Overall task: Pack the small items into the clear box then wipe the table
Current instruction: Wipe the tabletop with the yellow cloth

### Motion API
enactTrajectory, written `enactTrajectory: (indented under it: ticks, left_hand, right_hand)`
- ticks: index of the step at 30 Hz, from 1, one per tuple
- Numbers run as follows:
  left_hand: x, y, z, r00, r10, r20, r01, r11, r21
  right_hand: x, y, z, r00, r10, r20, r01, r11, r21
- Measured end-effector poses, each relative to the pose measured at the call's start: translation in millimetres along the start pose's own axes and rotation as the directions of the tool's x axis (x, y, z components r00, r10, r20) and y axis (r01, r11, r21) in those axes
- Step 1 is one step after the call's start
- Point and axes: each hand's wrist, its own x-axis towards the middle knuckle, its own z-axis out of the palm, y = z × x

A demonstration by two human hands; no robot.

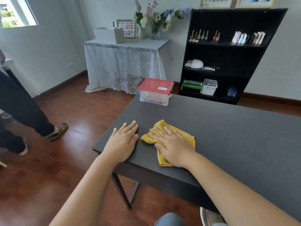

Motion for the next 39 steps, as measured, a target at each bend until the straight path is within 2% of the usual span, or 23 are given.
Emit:
enactTrajectory:
  ticks: [3,8,15,24,27,31,35,39]
  left_hand:
    - [17.4,29.7,9.0,0.995,0.091,0.041,-0.091,0.996,0.012]
    - [43.9,65.0,18.5,0.984,0.147,0.099,-0.151,0.988,0.027]
    - [72.5,87.3,25.7,0.976,0.152,0.154,-0.165,0.983,0.075]
    - [82.8,93.3,38.9,0.982,0.140,0.124,-0.149,0.986,0.070]
    - [81.9,94.4,38.0,0.984,0.132,0.122,-0.142,0.987,0.075]
    - [83.3,101.5,39.6,0.986,0.105,0.129,-0.116,0.990,0.084]
    - [86.7,115.8,45.1,0.982,0.126,0.141,-0.141,0.985,0.103]
    - [83.3,132.8,50.4,0.969,0.180,0.167,-0.196,0.977,0.084]
  right_hand:
    - [12.0,28.6,-16.7,0.994,0.108,0.011,-0.108,0.994,-0.002]
    - [44.1,74.7,-35.0,0.978,0.211,-0.001,-0.210,0.977,0.024]
    - [79.0,114.7,-49.8,0.954,0.297,-0.041,-0.296,0.955,0.025]
    - [83.5,145.3,-64.9,0.916,0.398,-0.054,-0.398,0.917,0.003]
    - [65.8,168.9,-74.3,0.871,0.486,-0.074,-0.486,0.874,0.024]
    - [22.4,215.7,-87.1,0.771,0.630,-0.096,-0.632,0.775,0.006]
    - [-43.0,258.0,-95.6,0.676,0.712,-0.190,-0.724,0.690,0.009]
    - [-66.3,237.4,-83.7,0.564,0.802,-0.198,-0.820,0.571,-0.024]
